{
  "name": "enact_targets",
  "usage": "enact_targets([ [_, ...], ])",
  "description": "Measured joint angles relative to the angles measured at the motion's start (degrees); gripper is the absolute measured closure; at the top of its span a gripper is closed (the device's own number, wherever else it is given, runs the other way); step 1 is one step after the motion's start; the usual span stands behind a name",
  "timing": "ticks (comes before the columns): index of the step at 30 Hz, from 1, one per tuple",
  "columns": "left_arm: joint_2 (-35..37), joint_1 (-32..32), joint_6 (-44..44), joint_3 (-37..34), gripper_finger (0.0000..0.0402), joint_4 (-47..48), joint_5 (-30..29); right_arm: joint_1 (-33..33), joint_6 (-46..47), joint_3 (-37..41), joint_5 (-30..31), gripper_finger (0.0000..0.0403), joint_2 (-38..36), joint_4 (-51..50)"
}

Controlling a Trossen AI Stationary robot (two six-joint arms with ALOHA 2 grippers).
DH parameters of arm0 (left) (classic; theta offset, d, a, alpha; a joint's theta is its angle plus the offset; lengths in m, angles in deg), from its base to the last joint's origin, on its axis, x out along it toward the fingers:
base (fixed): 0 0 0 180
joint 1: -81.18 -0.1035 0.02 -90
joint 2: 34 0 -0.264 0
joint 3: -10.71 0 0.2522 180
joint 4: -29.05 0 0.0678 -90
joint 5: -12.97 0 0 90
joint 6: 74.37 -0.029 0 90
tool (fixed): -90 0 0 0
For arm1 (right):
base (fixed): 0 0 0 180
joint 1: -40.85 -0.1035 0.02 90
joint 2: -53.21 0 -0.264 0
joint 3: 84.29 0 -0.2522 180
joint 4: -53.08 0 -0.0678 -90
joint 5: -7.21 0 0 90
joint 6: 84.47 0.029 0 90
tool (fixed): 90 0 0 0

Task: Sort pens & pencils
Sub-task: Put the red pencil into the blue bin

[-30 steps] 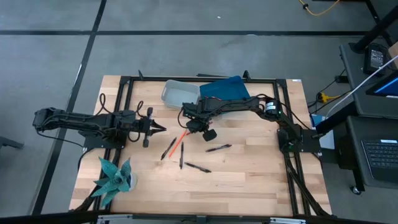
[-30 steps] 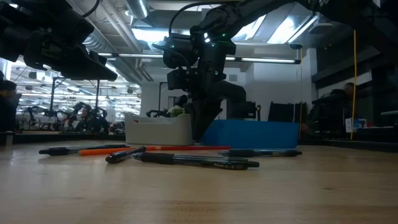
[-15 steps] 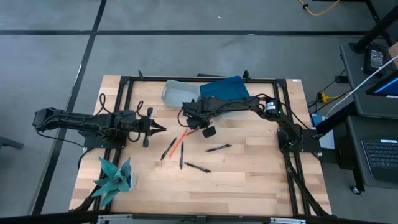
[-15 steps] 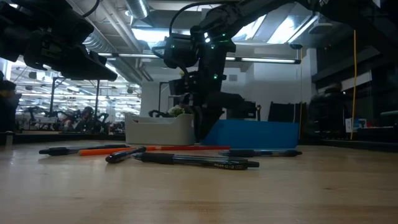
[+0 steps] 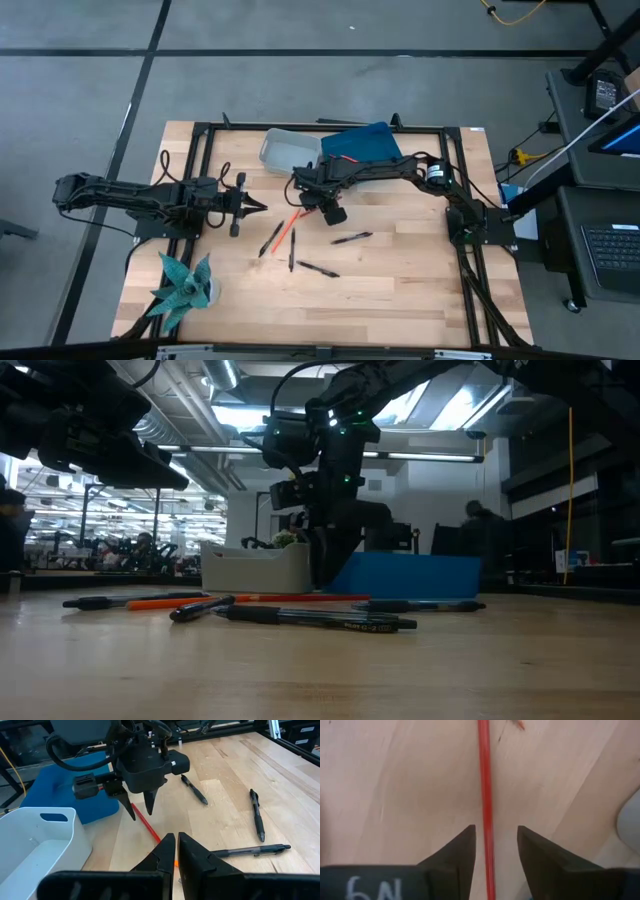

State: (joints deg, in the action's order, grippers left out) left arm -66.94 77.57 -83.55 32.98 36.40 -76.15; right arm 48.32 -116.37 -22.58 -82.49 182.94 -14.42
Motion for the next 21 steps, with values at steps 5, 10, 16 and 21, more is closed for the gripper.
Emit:
enact_targets([
  [5,0.01,0.00,0.00,0.00,0.0388,0.00,0.01,-0.04,0.17,0.00,-0.04,0.0263,0.00,-0.05],
  [10,0.02,0.00,-0.02,0.00,0.0388,0.00,-1.57,-0.13,0.20,-0.04,-1.33,0.0263,0.70,-0.51],
  [16,0.00,-0.01,-0.02,-0.01,0.0388,-0.02,-2.11,-0.26,-0.09,-0.04,-1.36,0.0263,1.99,0.95],
  [21,0.02,0.01,-0.30,-0.02,0.0388,-0.09,-2.27,-0.26,-0.09,-0.09,-1.53,0.0263,2.65,0.20],
])
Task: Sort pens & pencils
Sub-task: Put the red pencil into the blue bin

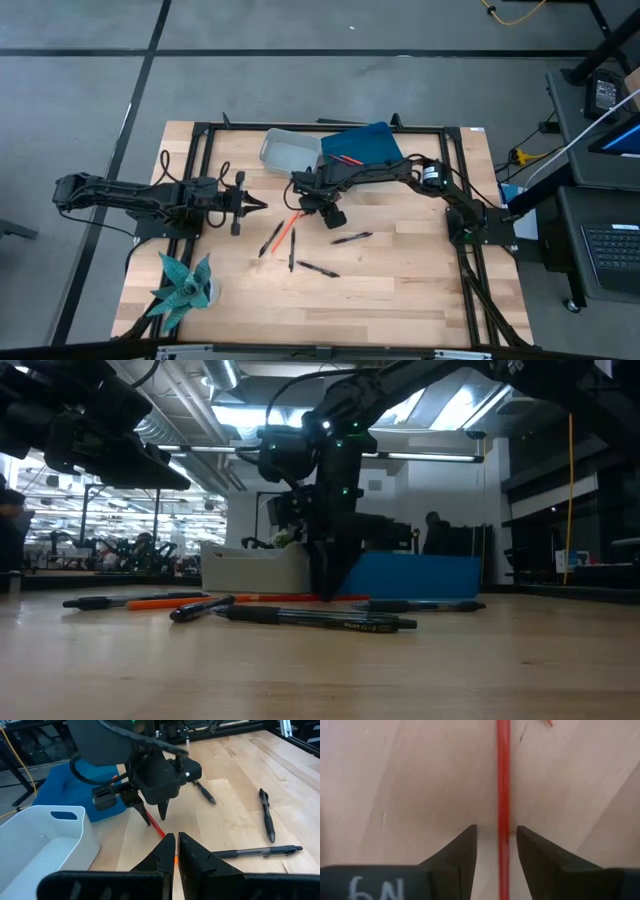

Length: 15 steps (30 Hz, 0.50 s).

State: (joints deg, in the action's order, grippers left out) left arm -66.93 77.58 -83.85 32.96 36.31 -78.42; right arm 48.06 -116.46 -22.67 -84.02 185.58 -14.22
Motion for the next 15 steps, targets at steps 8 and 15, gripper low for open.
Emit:
enact_targets([
  [8,0.00,-0.01,-0.07,0.00,0.0388,0.02,-0.10,0.04,-0.13,-0.26,-0.03,0.0263,1.11,-0.41],
  [15,0.00,-0.01,-0.09,0.00,0.0388,-0.10,-0.12,0.07,-0.87,-0.11,-0.03,0.0266,1.26,0.14],
])
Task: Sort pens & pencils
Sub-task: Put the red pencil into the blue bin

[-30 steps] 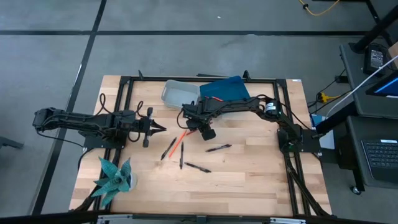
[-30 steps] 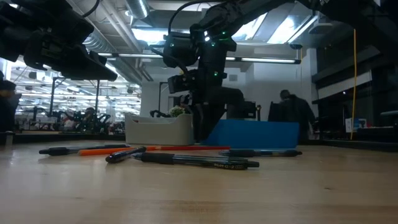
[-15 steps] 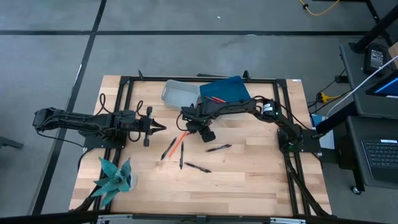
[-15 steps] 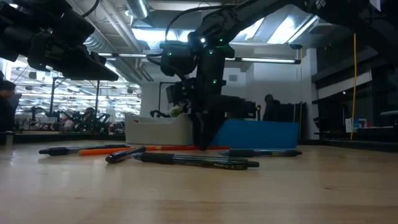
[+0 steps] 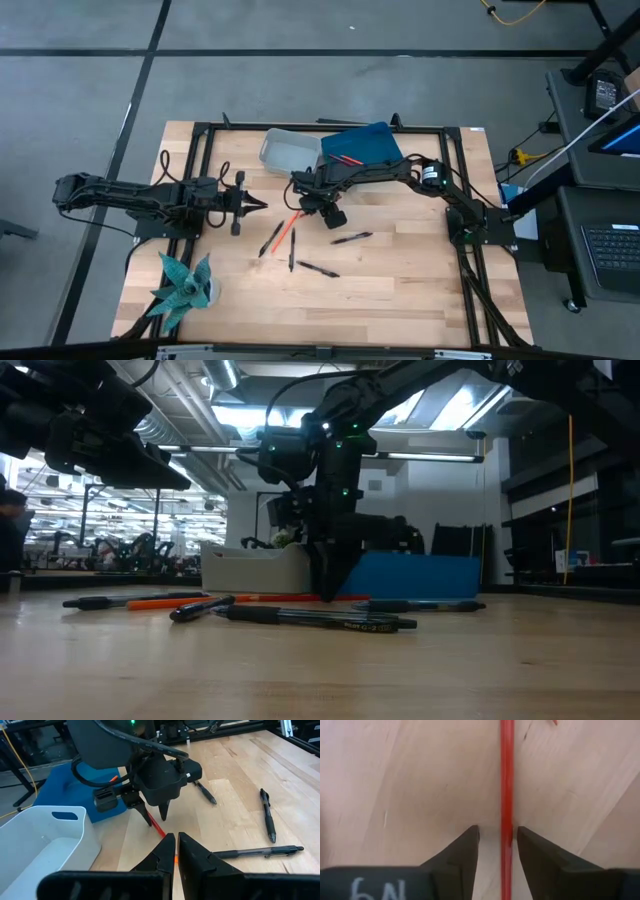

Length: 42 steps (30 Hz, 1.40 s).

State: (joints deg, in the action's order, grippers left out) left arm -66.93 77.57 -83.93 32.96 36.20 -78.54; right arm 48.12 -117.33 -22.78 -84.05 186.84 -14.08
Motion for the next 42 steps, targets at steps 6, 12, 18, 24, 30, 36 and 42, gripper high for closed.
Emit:
enact_targets([
  [6,0.00,0.01,0.00,0.00,0.0388,-0.01,0.00,0.00,-1.03,0.04,0.01,0.0291,0.10,-0.11],
  [12,-0.01,0.01,0.00,0.00,0.0388,-0.01,-0.01,-0.01,-1.10,0.12,-0.02,0.0311,0.10,-0.16],
  [18,0.00,0.00,-0.01,0.00,0.0388,-0.01,-0.01,-0.02,-1.09,0.15,0.01,0.0316,0.10,-0.13],
  [24,0.00,0.01,0.00,0.00,0.0388,-0.01,0.00,-0.02,-0.83,0.15,0.01,0.0316,0.10,-0.13],
  [30,0.00,-0.01,-0.02,0.00,0.0388,-0.01,0.00,-0.02,-0.64,0.15,0.03,0.0316,0.10,-0.15],
  [36,0.00,0.00,-0.02,0.00,0.0388,-0.01,0.00,0.00,-0.61,0.17,0.04,0.0322,0.10,-0.17],
  [42,0.00,-0.01,-0.02,0.00,0.0388,-0.01,0.00,0.00,-0.57,0.17,0.25,0.0364,0.10,-0.15],
])
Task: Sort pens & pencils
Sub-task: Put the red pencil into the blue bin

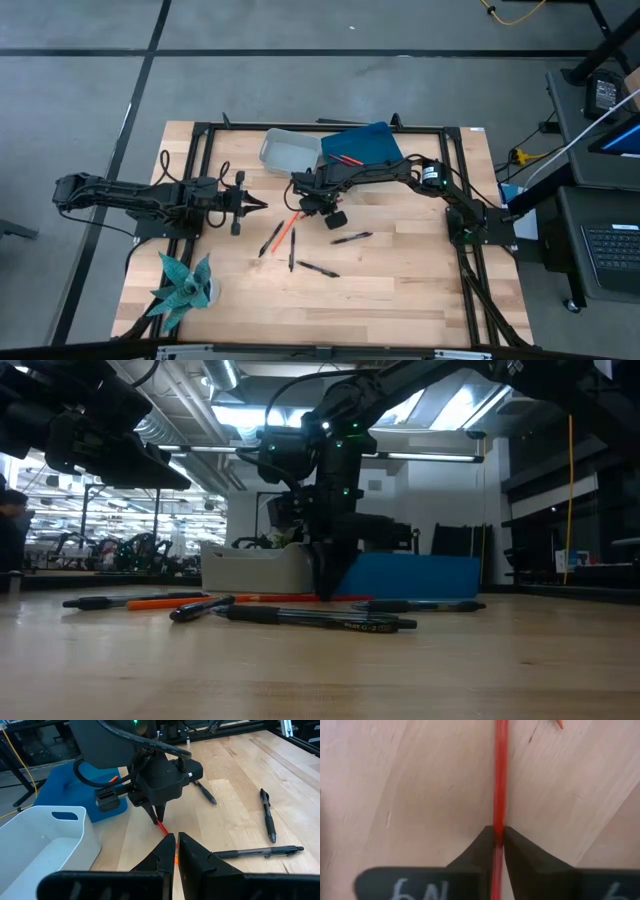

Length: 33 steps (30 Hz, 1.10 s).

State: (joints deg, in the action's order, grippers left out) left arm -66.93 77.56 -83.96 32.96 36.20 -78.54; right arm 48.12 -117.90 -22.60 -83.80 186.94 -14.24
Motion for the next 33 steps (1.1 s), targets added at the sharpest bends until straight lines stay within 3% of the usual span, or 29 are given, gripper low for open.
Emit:
enact_targets([
  [5,0.00,0.01,0.00,0.00,0.0388,0.00,0.00,0.00,0.00,0.02,0.00,0.0384,0.00,-0.01],
  [11,0.00,0.02,0.02,0.00,0.0388,0.00,0.00,0.01,0.35,0.02,0.00,0.0371,0.00,-0.11],
  [33,0.00,0.00,0.02,0.00,0.0388,0.00,0.00,0.02,0.42,0.02,-0.04,0.0384,0.00,-0.38],
])
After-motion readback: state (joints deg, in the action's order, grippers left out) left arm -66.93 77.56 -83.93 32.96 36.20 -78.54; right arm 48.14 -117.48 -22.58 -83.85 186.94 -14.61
